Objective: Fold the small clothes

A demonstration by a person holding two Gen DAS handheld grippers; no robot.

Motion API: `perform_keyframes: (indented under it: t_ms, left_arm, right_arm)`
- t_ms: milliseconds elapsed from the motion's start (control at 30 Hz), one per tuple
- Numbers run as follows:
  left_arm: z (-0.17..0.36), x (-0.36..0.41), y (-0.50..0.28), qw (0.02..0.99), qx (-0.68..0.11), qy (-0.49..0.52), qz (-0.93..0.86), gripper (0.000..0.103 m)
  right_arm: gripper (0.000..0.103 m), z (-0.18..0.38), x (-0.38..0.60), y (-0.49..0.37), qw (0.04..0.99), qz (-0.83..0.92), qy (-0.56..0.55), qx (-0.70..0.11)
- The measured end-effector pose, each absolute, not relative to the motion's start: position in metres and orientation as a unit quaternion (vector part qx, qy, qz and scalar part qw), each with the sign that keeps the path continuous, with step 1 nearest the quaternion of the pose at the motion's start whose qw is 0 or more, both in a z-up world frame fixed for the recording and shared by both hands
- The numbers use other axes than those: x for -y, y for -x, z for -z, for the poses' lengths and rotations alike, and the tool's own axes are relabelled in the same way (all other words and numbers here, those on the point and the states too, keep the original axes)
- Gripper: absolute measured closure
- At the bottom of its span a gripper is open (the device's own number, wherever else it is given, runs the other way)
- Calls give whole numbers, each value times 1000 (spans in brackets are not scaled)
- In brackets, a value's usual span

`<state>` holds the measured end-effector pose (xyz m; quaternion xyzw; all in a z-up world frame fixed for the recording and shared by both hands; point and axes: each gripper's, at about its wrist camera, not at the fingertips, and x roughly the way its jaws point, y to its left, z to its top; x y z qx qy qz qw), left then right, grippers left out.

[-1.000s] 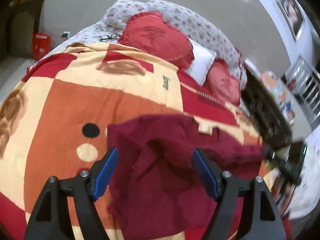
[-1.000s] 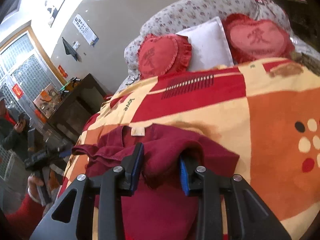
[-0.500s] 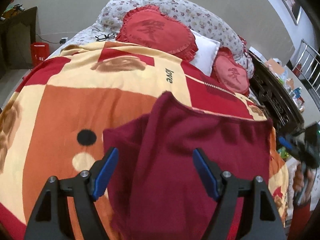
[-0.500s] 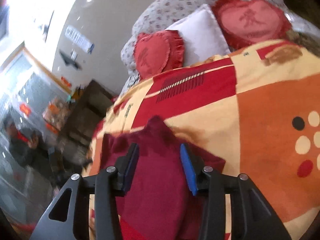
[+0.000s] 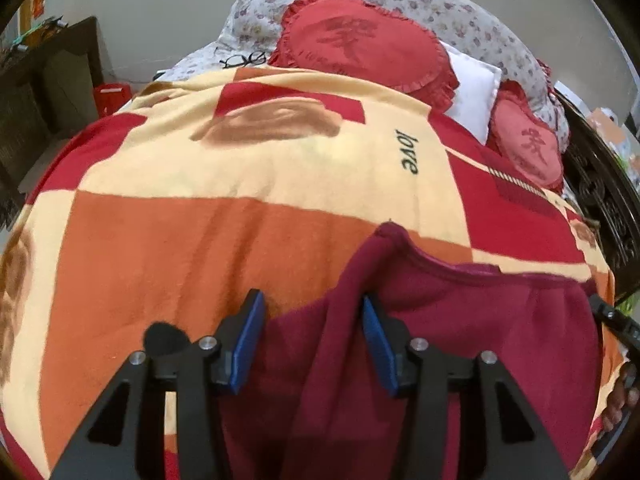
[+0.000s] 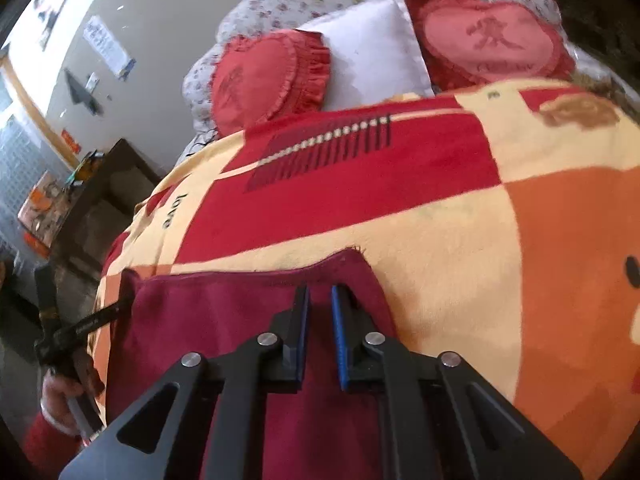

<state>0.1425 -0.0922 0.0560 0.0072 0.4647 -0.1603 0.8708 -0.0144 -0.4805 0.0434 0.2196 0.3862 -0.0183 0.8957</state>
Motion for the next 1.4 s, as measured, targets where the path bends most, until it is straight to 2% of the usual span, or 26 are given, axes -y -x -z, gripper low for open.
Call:
perform_keyframes:
  t_ms: [133, 167, 233, 367, 433, 533, 633, 733, 767, 900, 933, 1067, 1167, 1333, 1367, 1400]
  left_arm:
    - [-70, 72, -115, 869, -459, -2, 184, 49]
    - [-74, 69, -107, 870, -456, -2, 189, 44]
    - [-77, 57, -85, 863, -463, 2, 202, 38]
    - [-70, 42, -49, 860, -465, 9, 208, 36]
    - [-57, 38, -35, 857, -477, -12, 196, 36]
    - [-43, 28, -22, 841, -504, -4, 196, 36]
    - [-36, 18, -11, 841, -505, 11, 193, 35]
    - [-25, 13, -8, 840, -509, 12, 188, 30]
    - [-23, 11, -7, 840, -509, 17, 188, 29]
    - [-22, 7, 0, 844, -502, 15, 190, 27]
    - [-21, 7, 1, 844, -501, 14, 190, 27]
    - [-19, 3, 1, 845, -500, 31, 189, 26]
    - [-18, 0, 2, 845, -498, 44, 189, 25]
    - [-17, -4, 3, 845, -495, 50, 195, 25]
    - [-17, -4, 3, 845, -495, 52, 197, 25]
    - [-17, -7, 2, 843, -496, 58, 201, 25]
  right_arm:
    - [64, -64, 458, 64, 906, -13, -178, -384]
    - [64, -66, 449, 76, 907, -27, -168, -384]
    - [64, -61, 436, 95, 903, -48, -156, -398]
    - [66, -17, 428, 95, 880, -3, -97, -466]
    - [66, -17, 434, 96, 879, -1, -127, -459]
    - [65, -47, 431, 110, 893, -8, -153, -424]
    - [60, -49, 420, 121, 899, -40, -159, -406]
    - [58, -2, 412, 105, 855, -6, -140, -500]
    - [59, 1, 411, 104, 851, 0, -146, -505]
    - [55, -42, 375, 100, 876, -62, -156, -453]
    - [51, -54, 354, 91, 884, -81, -145, -437]
    - [49, -65, 282, 29, 879, -142, -125, -438]
    - [49, -61, 233, -20, 874, -159, -111, -446]
    - [49, -25, 183, -87, 855, -140, -90, -491]
    - [50, -18, 179, -92, 852, -133, -85, -499]
    - [57, -11, 179, -97, 848, -118, -86, -510]
